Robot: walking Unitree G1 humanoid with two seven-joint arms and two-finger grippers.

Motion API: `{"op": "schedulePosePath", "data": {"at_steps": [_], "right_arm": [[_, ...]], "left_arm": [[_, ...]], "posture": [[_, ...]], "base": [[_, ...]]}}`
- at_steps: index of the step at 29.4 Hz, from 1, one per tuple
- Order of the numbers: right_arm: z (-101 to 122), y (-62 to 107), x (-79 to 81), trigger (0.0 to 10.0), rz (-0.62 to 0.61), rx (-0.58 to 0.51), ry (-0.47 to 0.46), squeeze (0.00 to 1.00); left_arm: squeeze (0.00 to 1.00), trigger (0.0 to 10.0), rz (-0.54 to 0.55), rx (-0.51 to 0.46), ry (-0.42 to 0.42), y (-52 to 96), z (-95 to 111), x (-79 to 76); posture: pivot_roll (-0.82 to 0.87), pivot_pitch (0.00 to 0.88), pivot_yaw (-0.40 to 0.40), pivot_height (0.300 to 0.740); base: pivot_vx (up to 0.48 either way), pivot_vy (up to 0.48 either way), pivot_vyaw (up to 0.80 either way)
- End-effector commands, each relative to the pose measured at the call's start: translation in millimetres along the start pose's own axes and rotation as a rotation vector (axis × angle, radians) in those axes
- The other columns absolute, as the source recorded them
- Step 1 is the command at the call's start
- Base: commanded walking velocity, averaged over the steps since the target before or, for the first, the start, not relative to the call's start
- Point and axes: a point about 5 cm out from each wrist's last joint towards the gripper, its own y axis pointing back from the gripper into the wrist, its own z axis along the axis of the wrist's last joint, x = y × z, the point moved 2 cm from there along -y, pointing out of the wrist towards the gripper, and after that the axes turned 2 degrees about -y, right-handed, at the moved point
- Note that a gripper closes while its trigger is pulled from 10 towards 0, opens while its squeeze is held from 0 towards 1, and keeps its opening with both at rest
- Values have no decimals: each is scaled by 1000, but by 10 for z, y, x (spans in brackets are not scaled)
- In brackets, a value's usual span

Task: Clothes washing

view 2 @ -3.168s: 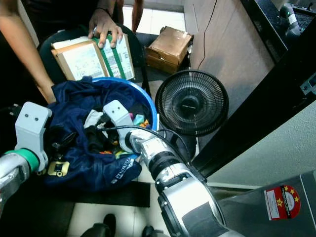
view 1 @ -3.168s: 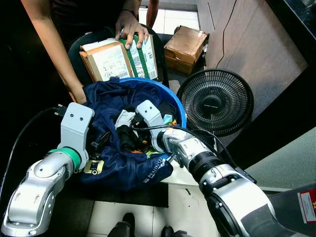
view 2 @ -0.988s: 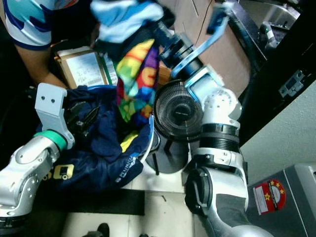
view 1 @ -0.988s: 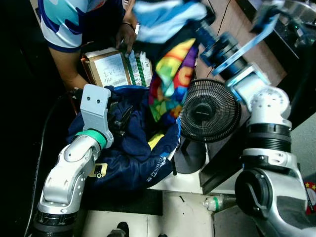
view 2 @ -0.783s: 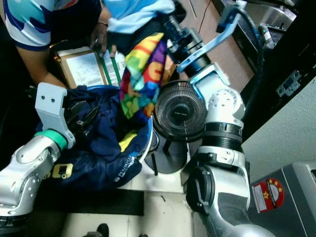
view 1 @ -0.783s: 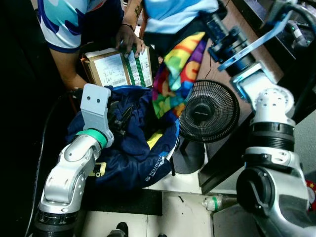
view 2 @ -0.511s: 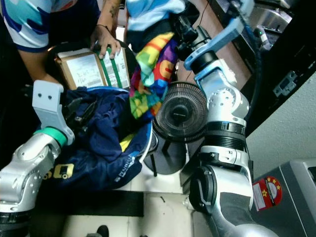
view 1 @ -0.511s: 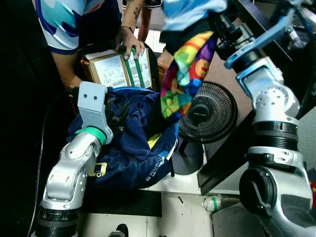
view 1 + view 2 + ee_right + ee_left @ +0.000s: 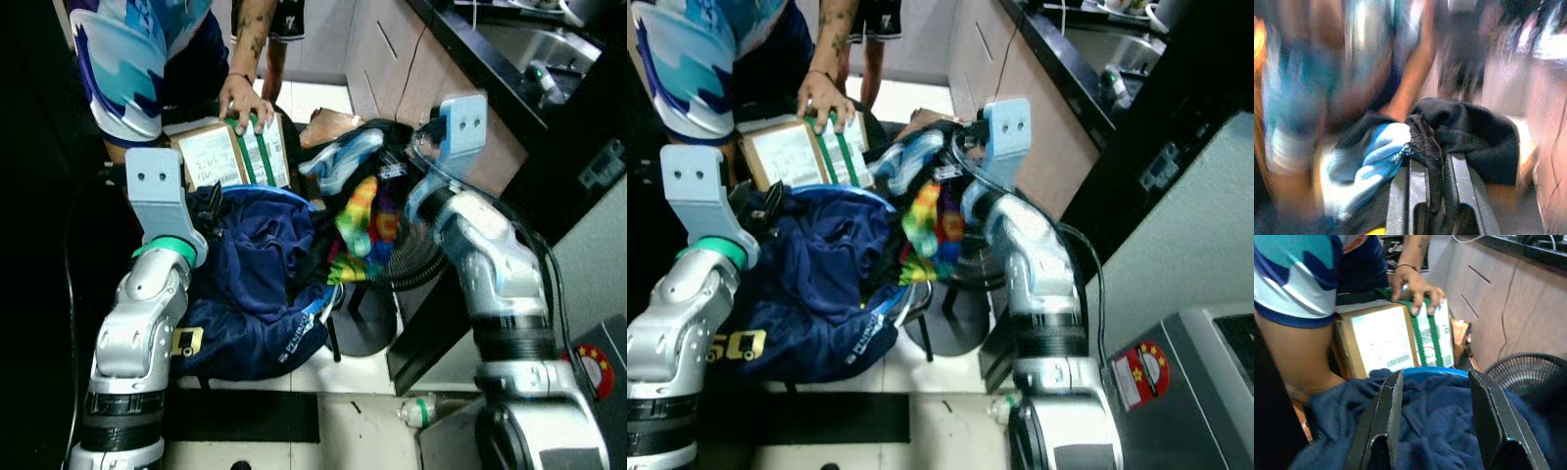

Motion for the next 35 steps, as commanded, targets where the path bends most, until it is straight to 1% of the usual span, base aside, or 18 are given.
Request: {"op": "schedulePosePath", "data": {"at_steps": [1, 2, 4, 5, 8, 11, 13, 14, 16, 17, 21, 27, 28, 29, 30, 32, 33, 35], "right_arm": [[969, -54, -3, 0, -2, -394, 0, 0], [1502, -11, 15, 0, 15, -579, -19, 0], [1936, 103, 11, 0, 36, -716, -16, 0], [2007, 132, 11, 0, 39, -737, -10, 0], [1783, 77, -39, 0, 17, -633, 48, 0], [1723, 50, -59, 0, 10, -609, 61, 0], [1088, -4, -148, 0, -16, -392, 110, 0], [1088, -4, -148, 0, -16, -392, 110, 0], [619, 52, -216, 0, -33, -252, 115, 0], [506, 83, -236, 0, -38, -222, 107, 0], [205, 199, -283, 0, -55, -134, 91, 0], [55, 268, -271, 0, -55, -94, 84, 0], [-147, 361, -227, 0, -42, -36, 74, 0], [-528, 536, -153, 0, -7, 96, 80, 0], [-874, 723, -94, 824, 14, 226, 61, 0], [-1232, 965, -42, 824, 10, 368, 62, 0], [-1331, 1047, -75, 10000, -42, 395, 53, 0], [-1385, 1098, -99, 10000, -78, 407, 49, 0]], "left_arm": [[0, 10000, -5, 4, -10, -9, -32, -33], [0, 10000, 1, -1, -7, -11, -25, -33], [0, 10000, 17, -1, 1, -6, -36, -15], [0, 10000, 23, -1, 3, -6, -39, -11], [0, 10000, 31, 2, 7, -1, -58, 0], [0, 10000, 33, 2, 8, -1, -64, 3], [0, 10000, 27, -1, 8, -1, -63, -20], [0, 10000, 27, -1, 8, -1, -63, -20], [0, 10000, 17, 0, 2, 6, -68, -45], [0, 10000, 14, 1, -2, 10, -72, -53], [0, 10000, 11, 6, -4, 21, -88, -60], [0, 10000, 11, 6, -3, 23, -89, -56], [0, 10000, 11, 5, -3, 22, -89, -54], [0, 10000, 4, 15, -3, 24, -115, -65], [0, 10000, -1, 27, -7, 30, -150, -76], [0, 10000, -7, 44, -18, 47, -208, -88], [0, 10000, -3, 58, -39, 62, -249, -77], [0, 10000, -1, 68, -54, 72, -274, -69]], "posture": [[33, 31, -27, 740], [31, 31, -31, 740], [28, 33, -37, 740], [28, 33, -37, 740], [28, 33, -37, 740], [28, 33, -37, 740], [27, 34, -39, 740], [27, 34, -39, 740], [36, 41, -40, 740], [36, 41, -40, 740], [35, 43, -38, 740], [37, 49, -33, 740], [35, 47, -32, 740], [29, 43, -31, 740], [26, 42, -30, 740], [26, 42, -30, 740], [24, 43, -30, 740], [24, 43, -30, 740]], "base": [[0, 0, 0], [0, 0, 0], [0, 0, 0], [0, 0, 0], [0, 0, 0], [0, 0, 0], [0, 0, 0], [0, 0, 0], [0, 0, 0], [0, 0, 0], [0, 0, 0], [0, 0, 0], [0, 0, 0], [0, 0, 0], [0, 0, 0], [0, 0, 0], [0, 0, 0], [0, 0, 0]]}}
